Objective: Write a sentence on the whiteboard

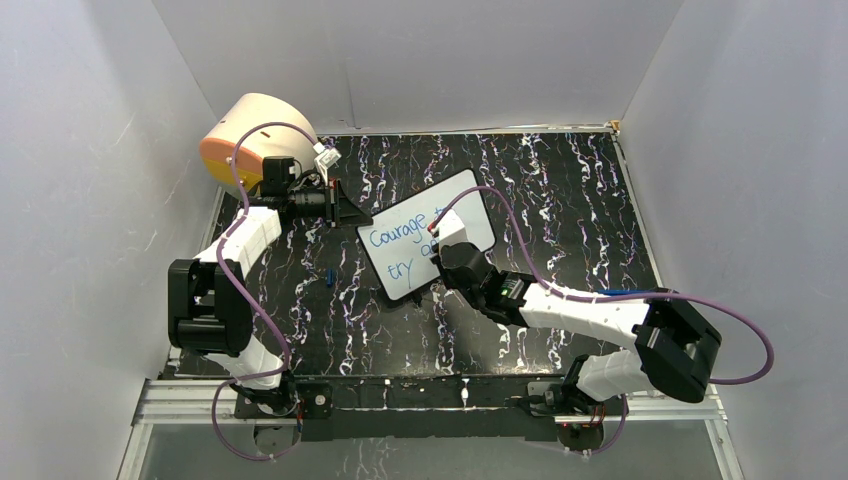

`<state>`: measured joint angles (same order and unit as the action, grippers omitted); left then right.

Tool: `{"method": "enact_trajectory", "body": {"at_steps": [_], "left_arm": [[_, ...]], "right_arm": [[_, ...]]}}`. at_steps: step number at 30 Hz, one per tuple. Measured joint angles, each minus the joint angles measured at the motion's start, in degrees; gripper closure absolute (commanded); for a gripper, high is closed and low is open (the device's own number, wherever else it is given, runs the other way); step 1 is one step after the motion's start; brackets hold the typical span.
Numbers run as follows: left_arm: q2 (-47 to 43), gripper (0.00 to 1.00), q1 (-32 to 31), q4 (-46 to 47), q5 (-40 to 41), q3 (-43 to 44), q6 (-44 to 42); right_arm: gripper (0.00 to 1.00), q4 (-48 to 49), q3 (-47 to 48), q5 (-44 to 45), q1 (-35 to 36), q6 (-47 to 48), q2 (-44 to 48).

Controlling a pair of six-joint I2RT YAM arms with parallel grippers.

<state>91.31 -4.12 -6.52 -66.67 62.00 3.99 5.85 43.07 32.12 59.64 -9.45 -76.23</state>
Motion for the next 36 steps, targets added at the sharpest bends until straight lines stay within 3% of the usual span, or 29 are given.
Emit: {"method": "enact_trajectory", "body": {"at_steps": [18,36], "left_arm": [[0.0,1.0,0.0,-0.2,0.0,0.11,0.0],[0.09,1.0,-0.02,-0.61,-0.04,0.33,-0.17]], "right_arm": [[1.0,-2.91,0.0,0.5,0.0,-0.07,0.13],[1.0,0.44,0.0,2.43,-0.39,1.11,0.48]]}}
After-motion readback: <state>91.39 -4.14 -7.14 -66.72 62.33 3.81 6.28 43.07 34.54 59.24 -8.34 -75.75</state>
